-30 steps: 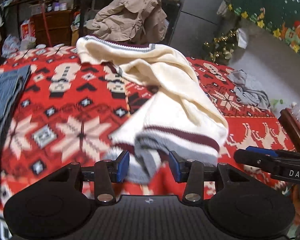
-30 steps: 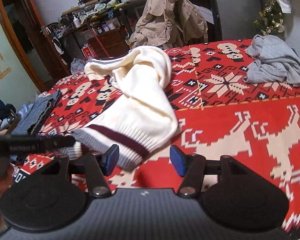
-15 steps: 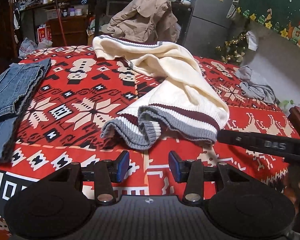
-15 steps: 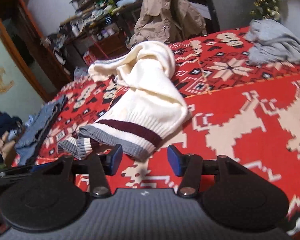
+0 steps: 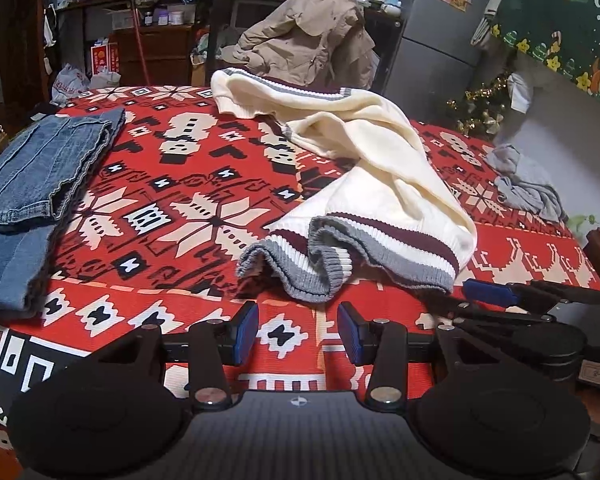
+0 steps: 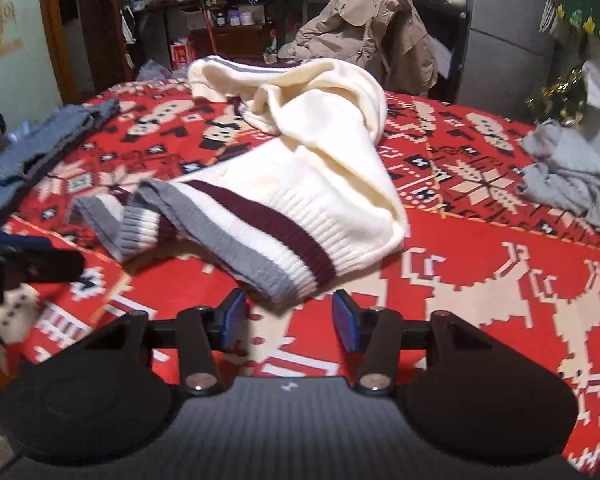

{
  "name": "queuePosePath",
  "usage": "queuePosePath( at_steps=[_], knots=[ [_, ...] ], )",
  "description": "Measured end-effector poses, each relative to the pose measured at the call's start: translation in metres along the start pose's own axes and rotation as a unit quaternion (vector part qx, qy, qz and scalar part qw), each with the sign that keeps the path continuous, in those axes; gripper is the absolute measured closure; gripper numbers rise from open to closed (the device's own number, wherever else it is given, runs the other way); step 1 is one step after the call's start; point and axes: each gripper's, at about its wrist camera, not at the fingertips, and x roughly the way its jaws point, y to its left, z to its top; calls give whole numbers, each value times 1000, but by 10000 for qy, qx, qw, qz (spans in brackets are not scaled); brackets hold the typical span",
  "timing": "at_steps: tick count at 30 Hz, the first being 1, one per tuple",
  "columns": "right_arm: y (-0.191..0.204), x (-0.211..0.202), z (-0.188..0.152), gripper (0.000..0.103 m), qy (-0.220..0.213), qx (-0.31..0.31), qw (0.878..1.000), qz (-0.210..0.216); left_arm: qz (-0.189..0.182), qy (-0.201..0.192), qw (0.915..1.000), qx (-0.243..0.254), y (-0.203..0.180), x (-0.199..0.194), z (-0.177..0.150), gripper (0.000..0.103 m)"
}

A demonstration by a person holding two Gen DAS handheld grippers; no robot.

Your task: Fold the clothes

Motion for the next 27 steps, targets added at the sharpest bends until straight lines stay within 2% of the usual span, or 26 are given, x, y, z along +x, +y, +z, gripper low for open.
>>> queuePosePath(
  at_steps=[2,5,6,7,10,13,17,23,24,26,27],
  knots=[
    [-4,0,-1,56,-83,99,9999,-105,32,-6,10000,38,0,0,-1,58],
    [-12,-6,0,58,-374,403,9985,-44,2,6,10000,30,-1,1,-2,57],
    [-14,-8,0,69,-467,443,9979,-16,-8,8,10000,28,-1,1,-2,57],
    [-16,-10,1,89,-538,486,9974,16,-14,5,10000,39,-1,1,-2,57],
    [-23,-13,5,94,-621,680,9957,24,-28,-20,10000,81,-2,0,0,57],
    [-36,-25,12,96,-791,906,9927,-33,-52,-83,9998,163,-4,-3,2,57],
    [-64,-57,21,96,-1230,1256,9842,-193,-132,-151,9995,225,-8,-5,4,57],
    [-123,-106,29,98,-1856,1995,9603,-592,-235,-180,9993,212,-11,-5,6,57],
    [-132,-112,30,103,-1939,2090,9560,-685,-265,-184,9993,206,-11,-6,5,57],
    [-144,-125,31,103,-2159,2100,9477,-1055,-272,-212,9992,223,-12,-8,5,57],
    [-150,-130,32,103,-2229,2102,9458,-1079,-281,-223,9991,246,-13,-9,5,57]
  ],
)
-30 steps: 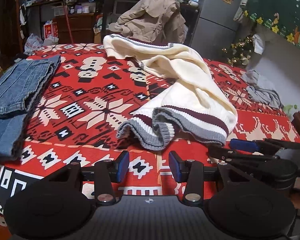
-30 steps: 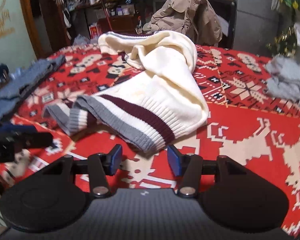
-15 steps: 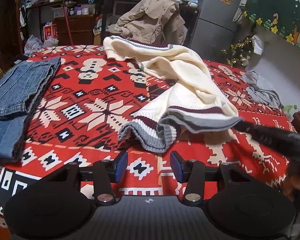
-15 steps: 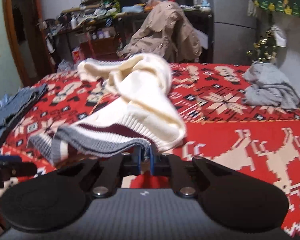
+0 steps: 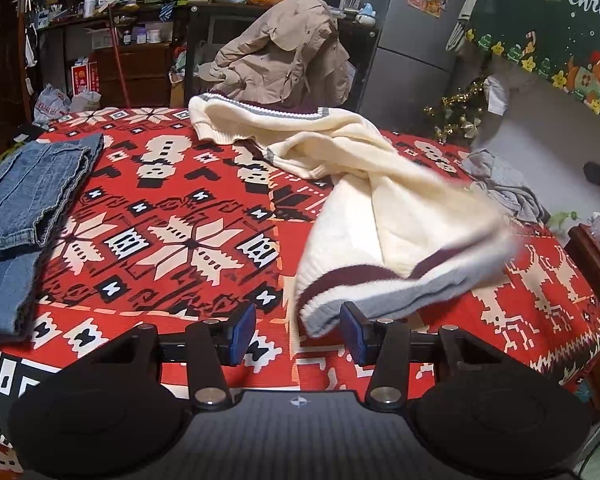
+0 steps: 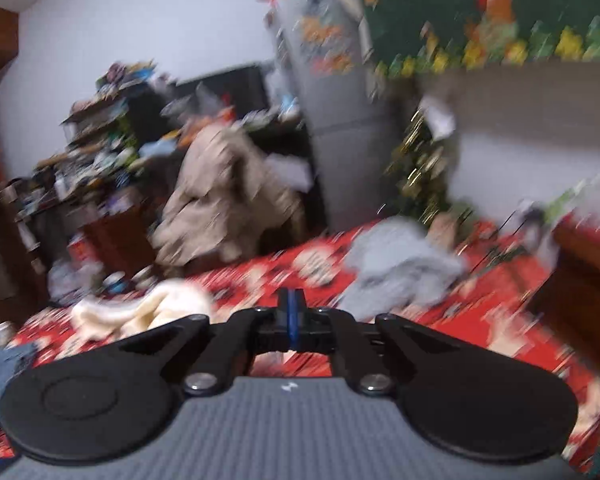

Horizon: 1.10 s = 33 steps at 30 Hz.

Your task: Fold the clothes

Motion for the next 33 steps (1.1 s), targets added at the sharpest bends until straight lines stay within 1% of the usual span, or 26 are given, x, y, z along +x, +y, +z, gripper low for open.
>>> queuePosePath(
  at_steps=[3,7,11,13,15,17,20,23,26,28,30,31,32,33],
  knots=[
    [-9,6,8,103,205,62,9995,253,-46,-17,10000,79,-3,-1,1,57],
    [-5,15,-5,103,564,66,9970,526,-138,-72,9992,368,-14,-3,4,57],
    [-5,19,-30,101,931,220,9923,781,-282,13,9953,931,-39,4,7,52],
    [-6,17,-40,100,1064,269,9907,809,-306,1,9903,1358,-57,9,6,50],
    [-10,14,-48,99,1162,305,9894,818,-290,-24,9827,1831,-77,16,5,44],
    [-19,8,-53,98,1219,369,9885,811,-244,15,9726,2313,-95,26,2,44],
    [-32,-4,-59,96,1277,457,9877,779,-161,185,9572,2885,-116,46,-2,44],
    [-44,-14,-62,95,1310,510,9873,734,125,217,9410,3375,-132,64,-8,44],
    [-55,-21,-63,95,1332,565,9870,694,362,189,9212,3869,-148,81,-11,44],
    [-62,-26,-65,92,1347,619,9867,672,485,81,9091,4136,-157,90,-12,44],
    [-67,-31,-66,91,1367,665,9862,656,637,-21,8993,4327,-167,97,-11,44],
    [-69,-32,-66,91,1371,685,9861,643,661,-9,8966,4378,-171,102,-8,46],
    [-71,-33,-66,91,1376,705,9859,638,685,4,8940,4429,-176,106,-6,57],
    [-72,-34,-66,91,1380,726,9857,633,706,15,8928,4449,-179,110,-3,73]
  ],
)
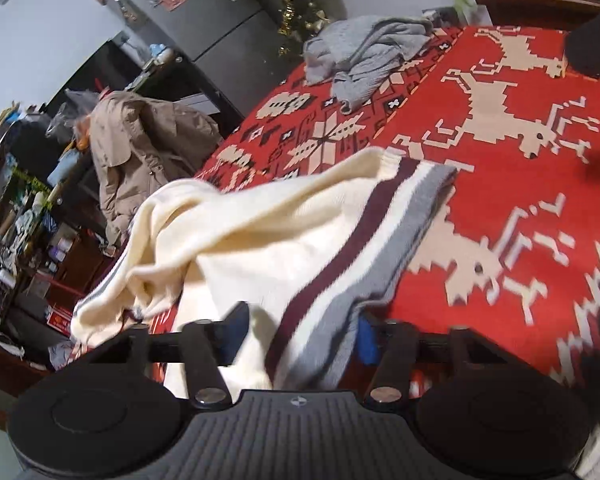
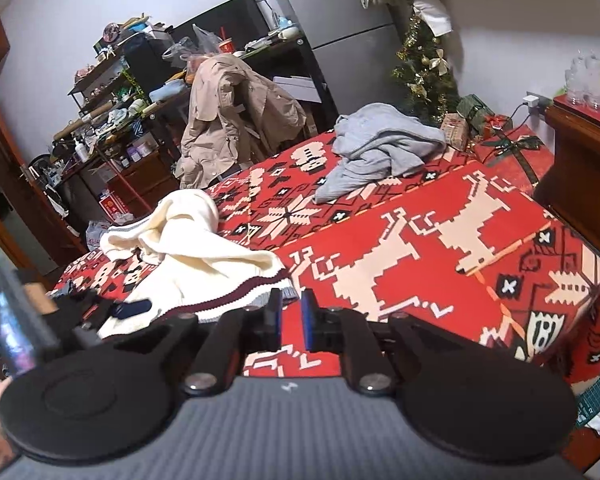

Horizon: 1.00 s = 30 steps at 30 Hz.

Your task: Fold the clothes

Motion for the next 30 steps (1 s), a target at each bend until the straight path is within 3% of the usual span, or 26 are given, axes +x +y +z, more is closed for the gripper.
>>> queuePosePath(
  at_steps=[2,4,7,10,13,15,16,18,22,24,28,30],
  knots=[
    [-1,-2,1,91,-4,13,10000,-4,0,21,9998,-210,4,5,7,90],
    [-2,-4,2,91,-13,10,10000,-8,-114,-65,9978,-655,17,2,10,93],
    [-3,-6,3,91,-5,-4,10000,-11,-292,-177,9833,-1786,55,-11,10,93],
    [0,-2,1,90,88,-30,10000,11,-331,-272,9522,-3025,106,-31,-6,94],
    [7,4,-2,90,187,-87,9998,67,-458,-280,9064,-4189,155,-49,-39,94],
    [16,9,-3,90,251,-177,9994,152,-443,-228,8834,-4659,177,-55,-65,94],
    [21,12,-4,90,285,-231,9991,203,-425,-195,8724,-4865,187,-57,-79,94],
    [34,18,-5,90,349,-369,9982,328,-337,-79,8582,-5122,198,-60,-105,95],
    [64,28,-10,90,476,-646,9950,589,-512,97,8069,-5884,214,-61,-160,95],
    [80,33,-13,90,540,-776,9930,708,-397,164,7922,-6087,218,-60,-178,95],
    [111,45,-21,90,734,-1028,9870,996,-534,300,7520,-6563,227,-49,-214,94],
    [126,53,-26,90,894,-1108,9826,1196,-642,411,7421,-6659,228,-43,-225,92]
  ],
)
